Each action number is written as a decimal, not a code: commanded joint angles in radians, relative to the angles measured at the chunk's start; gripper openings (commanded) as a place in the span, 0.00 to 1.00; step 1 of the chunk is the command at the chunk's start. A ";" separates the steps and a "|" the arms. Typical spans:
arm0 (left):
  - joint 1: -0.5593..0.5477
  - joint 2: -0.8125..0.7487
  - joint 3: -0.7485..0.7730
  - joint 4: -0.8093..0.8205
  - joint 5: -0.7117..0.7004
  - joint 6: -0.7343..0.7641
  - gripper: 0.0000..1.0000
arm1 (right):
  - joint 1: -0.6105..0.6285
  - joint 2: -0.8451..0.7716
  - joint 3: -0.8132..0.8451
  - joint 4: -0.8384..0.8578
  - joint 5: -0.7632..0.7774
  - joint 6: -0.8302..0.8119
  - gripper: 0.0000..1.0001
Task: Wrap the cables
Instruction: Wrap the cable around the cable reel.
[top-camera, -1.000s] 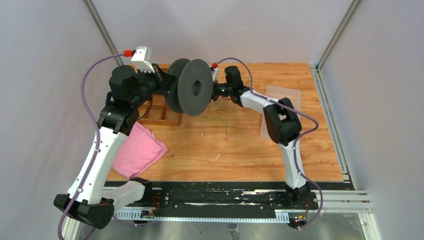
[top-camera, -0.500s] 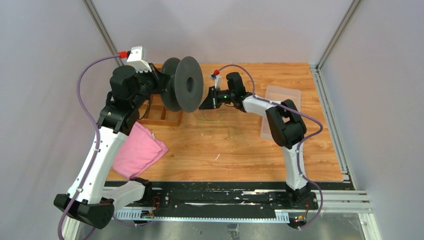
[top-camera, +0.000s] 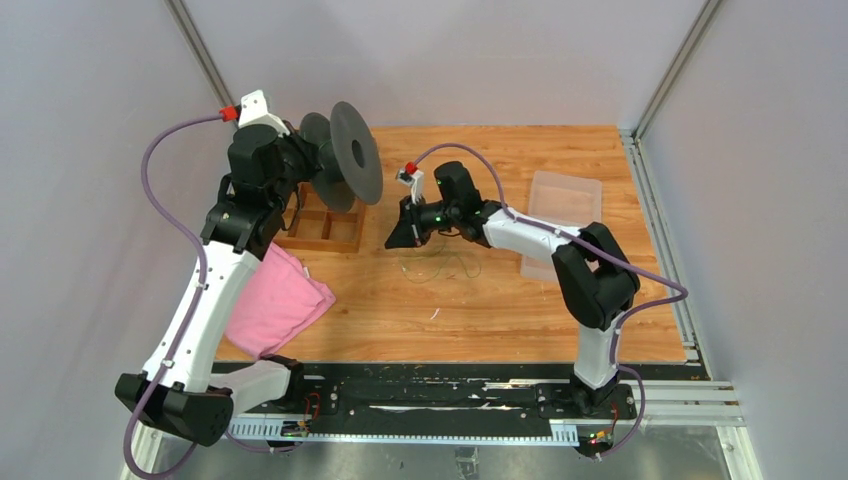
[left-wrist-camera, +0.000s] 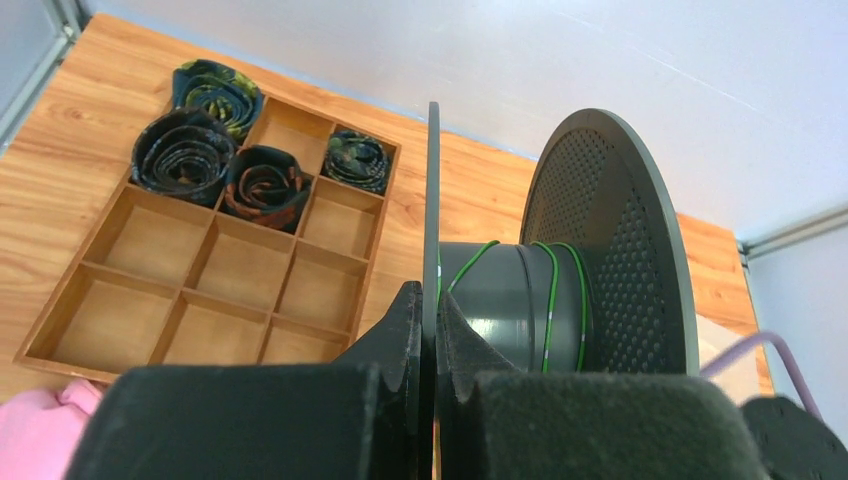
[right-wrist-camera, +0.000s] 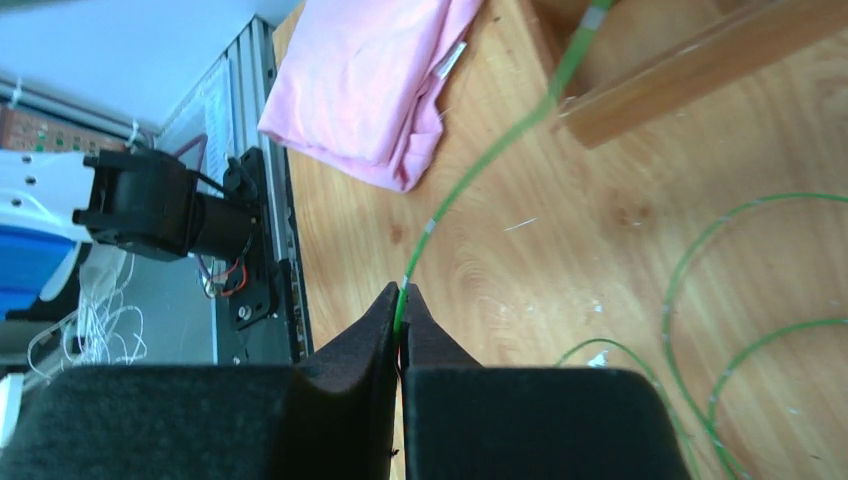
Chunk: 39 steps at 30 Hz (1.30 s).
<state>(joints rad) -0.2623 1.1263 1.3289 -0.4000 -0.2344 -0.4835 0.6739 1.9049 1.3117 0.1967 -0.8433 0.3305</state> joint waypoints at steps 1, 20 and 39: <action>0.013 -0.003 0.012 0.092 -0.060 -0.059 0.00 | 0.067 -0.051 -0.031 -0.061 0.034 -0.091 0.01; 0.012 -0.014 -0.104 0.256 -0.123 0.119 0.00 | 0.217 -0.169 0.182 -0.431 -0.081 -0.304 0.01; -0.145 -0.055 -0.257 0.354 -0.203 0.384 0.00 | 0.172 -0.109 0.655 -0.713 0.070 -0.323 0.01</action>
<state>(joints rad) -0.3950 1.1080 1.0740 -0.1524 -0.3973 -0.1524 0.8696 1.7771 1.8870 -0.4656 -0.8021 -0.0032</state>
